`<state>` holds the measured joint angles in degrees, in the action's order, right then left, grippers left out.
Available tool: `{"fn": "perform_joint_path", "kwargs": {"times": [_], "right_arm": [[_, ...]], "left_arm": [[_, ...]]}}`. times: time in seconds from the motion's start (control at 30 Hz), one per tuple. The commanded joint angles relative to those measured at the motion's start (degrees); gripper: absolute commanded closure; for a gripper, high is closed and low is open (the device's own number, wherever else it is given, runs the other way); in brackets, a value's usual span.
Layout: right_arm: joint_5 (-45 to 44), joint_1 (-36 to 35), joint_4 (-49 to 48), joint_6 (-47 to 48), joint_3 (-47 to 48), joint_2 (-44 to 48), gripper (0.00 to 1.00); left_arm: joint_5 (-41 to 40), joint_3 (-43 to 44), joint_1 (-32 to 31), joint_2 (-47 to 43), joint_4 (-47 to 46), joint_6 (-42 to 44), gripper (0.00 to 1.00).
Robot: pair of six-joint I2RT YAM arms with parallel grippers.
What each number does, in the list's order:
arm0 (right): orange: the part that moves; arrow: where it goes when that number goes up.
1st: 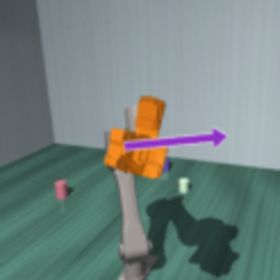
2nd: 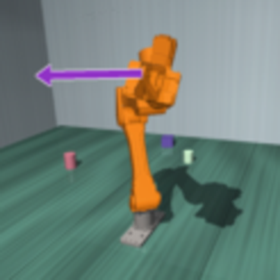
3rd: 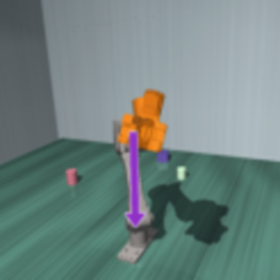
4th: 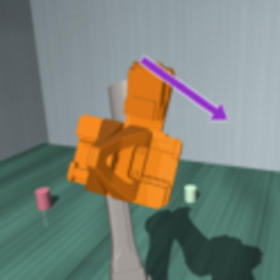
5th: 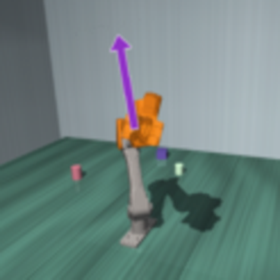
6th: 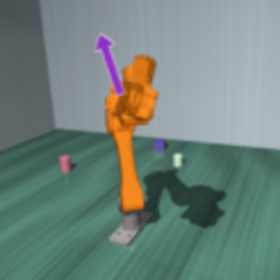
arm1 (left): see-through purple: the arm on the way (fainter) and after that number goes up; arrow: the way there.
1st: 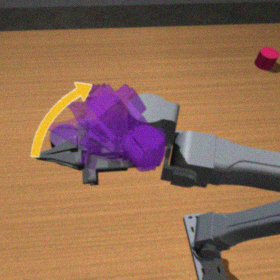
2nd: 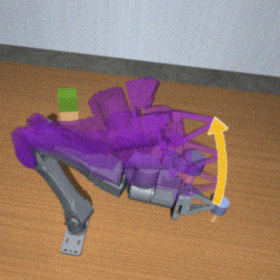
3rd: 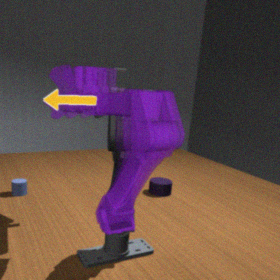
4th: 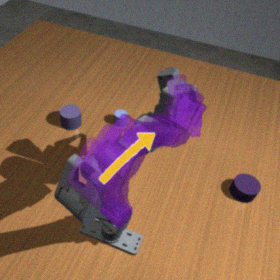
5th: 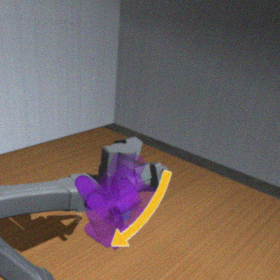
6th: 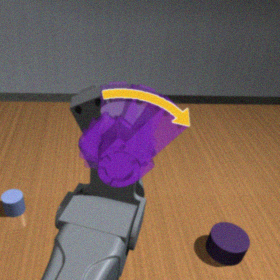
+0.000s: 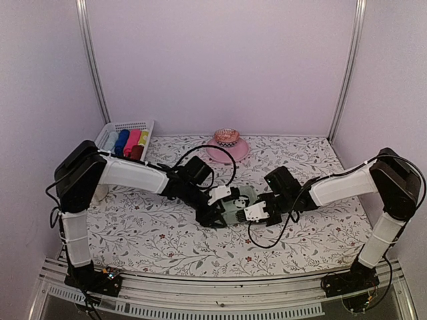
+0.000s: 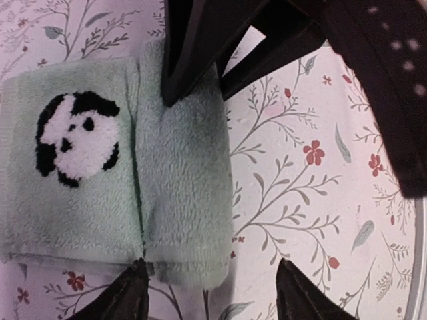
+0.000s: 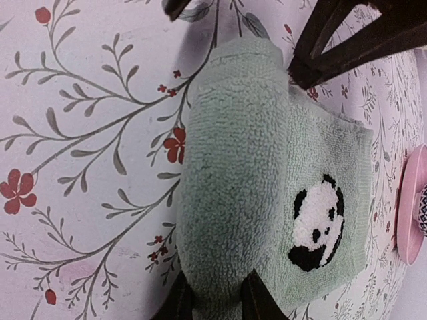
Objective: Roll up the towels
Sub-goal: Roll the towel at the center of the board.
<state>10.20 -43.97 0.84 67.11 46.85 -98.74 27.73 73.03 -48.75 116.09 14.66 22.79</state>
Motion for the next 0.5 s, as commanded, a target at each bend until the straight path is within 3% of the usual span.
{"fn": "perform_joint_path", "kwargs": {"times": [0.0,0.2,0.47], "right_arm": [[2.76,0.34,8.29,-1.79,3.14,-1.9,0.78],[9.74,2.28,20.41,-3.57,10.85,-4.78,0.77],[18.3,4.79,39.64,-4.73,25.06,-14.0,0.75]], "left_arm": [[-5.94,-7.1,0.86,-8.35,-10.23,-0.34,0.32],[-13.46,-17.35,-0.7,-14.77,-22.42,2.65,0.31],[-27.16,-25.33,-8.26,-15.07,-34.76,11.67,0.29]]}}
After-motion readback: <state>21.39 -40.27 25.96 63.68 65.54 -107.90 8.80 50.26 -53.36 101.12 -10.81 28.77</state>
